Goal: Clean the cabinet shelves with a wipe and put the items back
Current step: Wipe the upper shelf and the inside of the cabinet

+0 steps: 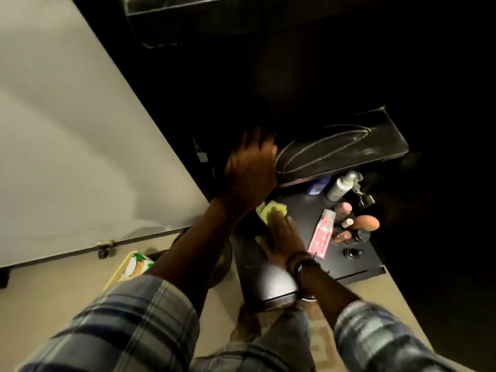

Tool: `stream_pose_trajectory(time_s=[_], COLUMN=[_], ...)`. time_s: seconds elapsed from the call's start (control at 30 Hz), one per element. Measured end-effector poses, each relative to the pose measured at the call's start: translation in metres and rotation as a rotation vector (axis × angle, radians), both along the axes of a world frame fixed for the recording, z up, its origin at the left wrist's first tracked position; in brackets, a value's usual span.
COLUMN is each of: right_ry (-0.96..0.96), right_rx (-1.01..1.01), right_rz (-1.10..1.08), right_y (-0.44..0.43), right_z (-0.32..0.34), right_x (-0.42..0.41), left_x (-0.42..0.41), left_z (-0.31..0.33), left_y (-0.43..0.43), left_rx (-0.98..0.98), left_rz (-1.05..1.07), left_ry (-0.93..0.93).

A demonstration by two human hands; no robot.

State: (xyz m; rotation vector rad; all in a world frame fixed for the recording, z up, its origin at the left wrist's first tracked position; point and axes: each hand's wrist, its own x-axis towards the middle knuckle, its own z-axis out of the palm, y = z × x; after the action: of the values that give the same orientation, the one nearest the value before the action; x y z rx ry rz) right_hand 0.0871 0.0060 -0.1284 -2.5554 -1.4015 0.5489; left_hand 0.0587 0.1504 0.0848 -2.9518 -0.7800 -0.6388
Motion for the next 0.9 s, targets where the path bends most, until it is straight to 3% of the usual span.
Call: stream_pose_trajectory(time_s=[0.1,0.17,0.33,0.47,0.53,0.63,0.7,0.8,0.9], right_ry=[0.132,0.162,0.085,0.171,0.109,0.09,0.027,0.016,0.041], right_rx=[-0.074,-0.031,0.012,-0.063,-0.059,-0.129,-0.149,-0.173,-0.146], right_rz=[-0.199,-0.213,0.056,0.15,0.056,0.003,0.02,-0.159,-0.263], right_y=[0.049,0.061,0.018,-0.065,-0.084,-0.088,-0.074,-0.027,0.004], right_z=[0.005,0.002,-0.011,-0.004,-0.012,-0.009,0.001,0.013,0.007], right_x=[0.037,0.032,-0.092,-0.161,-0.147,-0.098,-0.058,-0.011,-0.011], left_x=[-0.002,-0.001,-0.001,-0.004,-0.002,-0.002,-0.002,-0.004,-0.005], left_z=[-0.006,-0.011,-0.015,-0.015,-0.014,-0.014,-0.013,-0.012,-0.009], left_y=[0.003,0.004,0.006,0.003,0.001,0.003,0.005,0.007,0.003], left_rx=[-0.051,-0.036,0.005,-0.018,-0.066,0.012,0.049,0.137,0.017], left_rz=[-0.074,-0.074,-0.117,-0.098,-0.09,-0.081,-0.064,-0.026,-0.052], left_ry=[-0.036,0.008,-0.093,-0.094,-0.12,-0.157,-0.15,-0.084,-0.023])
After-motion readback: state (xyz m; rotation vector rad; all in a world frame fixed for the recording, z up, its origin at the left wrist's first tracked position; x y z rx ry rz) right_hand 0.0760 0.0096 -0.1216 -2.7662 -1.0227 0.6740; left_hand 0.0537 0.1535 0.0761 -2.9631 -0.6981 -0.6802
